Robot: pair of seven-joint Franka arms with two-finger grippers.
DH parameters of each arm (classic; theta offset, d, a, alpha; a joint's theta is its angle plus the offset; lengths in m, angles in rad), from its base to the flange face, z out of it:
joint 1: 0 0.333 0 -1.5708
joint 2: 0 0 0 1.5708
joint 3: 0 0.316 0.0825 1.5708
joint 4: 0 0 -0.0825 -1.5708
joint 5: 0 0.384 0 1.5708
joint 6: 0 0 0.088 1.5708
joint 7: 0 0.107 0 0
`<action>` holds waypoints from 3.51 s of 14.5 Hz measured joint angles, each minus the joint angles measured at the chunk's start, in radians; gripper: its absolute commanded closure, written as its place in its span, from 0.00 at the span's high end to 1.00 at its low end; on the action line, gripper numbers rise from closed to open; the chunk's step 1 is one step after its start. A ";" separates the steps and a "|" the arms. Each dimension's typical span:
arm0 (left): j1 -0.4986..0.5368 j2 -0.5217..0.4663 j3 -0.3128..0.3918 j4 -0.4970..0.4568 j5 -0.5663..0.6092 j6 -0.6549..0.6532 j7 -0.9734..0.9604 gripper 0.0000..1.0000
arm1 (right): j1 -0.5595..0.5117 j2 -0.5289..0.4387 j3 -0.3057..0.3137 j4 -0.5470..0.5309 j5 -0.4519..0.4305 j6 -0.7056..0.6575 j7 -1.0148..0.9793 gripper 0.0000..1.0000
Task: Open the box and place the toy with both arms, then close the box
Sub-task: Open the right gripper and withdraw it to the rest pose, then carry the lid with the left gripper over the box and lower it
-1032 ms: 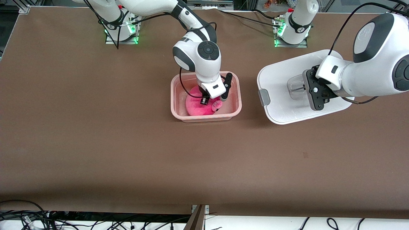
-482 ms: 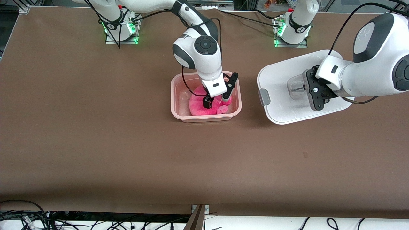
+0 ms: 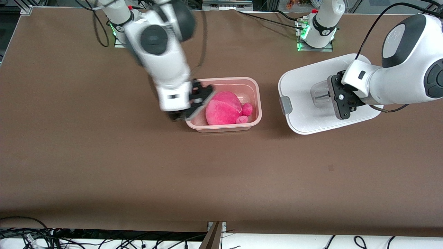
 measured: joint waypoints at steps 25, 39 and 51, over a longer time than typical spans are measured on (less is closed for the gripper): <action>-0.254 0.111 -0.081 -0.004 -0.041 0.458 -0.079 0.00 | -0.249 -0.393 -0.243 -0.209 0.038 -0.279 0.184 1.00; -0.456 0.307 -0.069 0.037 -0.026 0.697 -0.359 0.00 | -0.249 -0.387 -0.232 -0.191 0.011 -0.279 0.185 1.00; -0.465 0.327 -0.106 0.033 -0.026 0.581 -0.343 0.00 | -0.249 -0.379 -0.232 -0.191 0.011 -0.294 0.185 1.00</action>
